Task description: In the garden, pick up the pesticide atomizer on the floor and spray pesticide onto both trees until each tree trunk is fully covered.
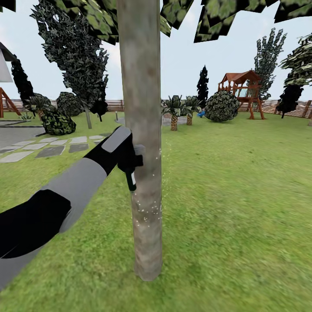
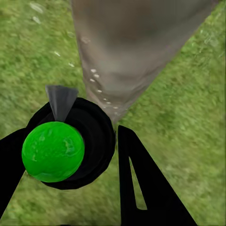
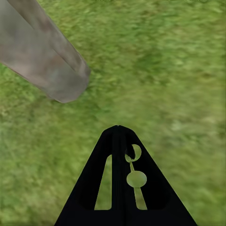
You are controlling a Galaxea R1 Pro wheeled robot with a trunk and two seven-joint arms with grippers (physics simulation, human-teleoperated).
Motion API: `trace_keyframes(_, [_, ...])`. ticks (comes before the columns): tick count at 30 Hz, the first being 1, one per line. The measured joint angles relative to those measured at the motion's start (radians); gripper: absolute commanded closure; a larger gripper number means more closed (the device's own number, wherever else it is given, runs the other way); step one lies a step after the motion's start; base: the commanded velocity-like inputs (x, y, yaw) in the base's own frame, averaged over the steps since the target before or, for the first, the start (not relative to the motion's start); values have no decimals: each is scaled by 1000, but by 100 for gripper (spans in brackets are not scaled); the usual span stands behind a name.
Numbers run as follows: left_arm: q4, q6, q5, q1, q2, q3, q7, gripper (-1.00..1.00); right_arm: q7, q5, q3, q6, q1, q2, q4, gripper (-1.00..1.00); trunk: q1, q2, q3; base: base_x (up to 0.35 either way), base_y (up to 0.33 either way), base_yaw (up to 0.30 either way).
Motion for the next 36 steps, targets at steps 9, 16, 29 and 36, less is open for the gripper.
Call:
trace_keyframes(9, [46, -1, 145, -139, -10, -1, 57, 100, 0, 0, 3, 0, 0, 1, 2, 100, 0, 0, 0, 0, 0, 0])
trace_keyframes(16, [17, -1, 234, -114, -20, -9, 78, 100, -20, -12, 0, 0, 0, 2, 9, 100, 0, 0, 0, 0, 0, 0])
trace_keyframes(29, [-158, -2, 224, 306, -8, -46, 83, 100, -35, -11, -7, -45, 0, 11, 12, 100, 0, 0, 0, 0, 0, 0])
trace_keyframes(36, [-160, -1, 222, 434, -6, -47, 76, 100, -35, -4, -8, -46, 0, 11, 11, 100, 0, 0, 0, 0, 0, 0])
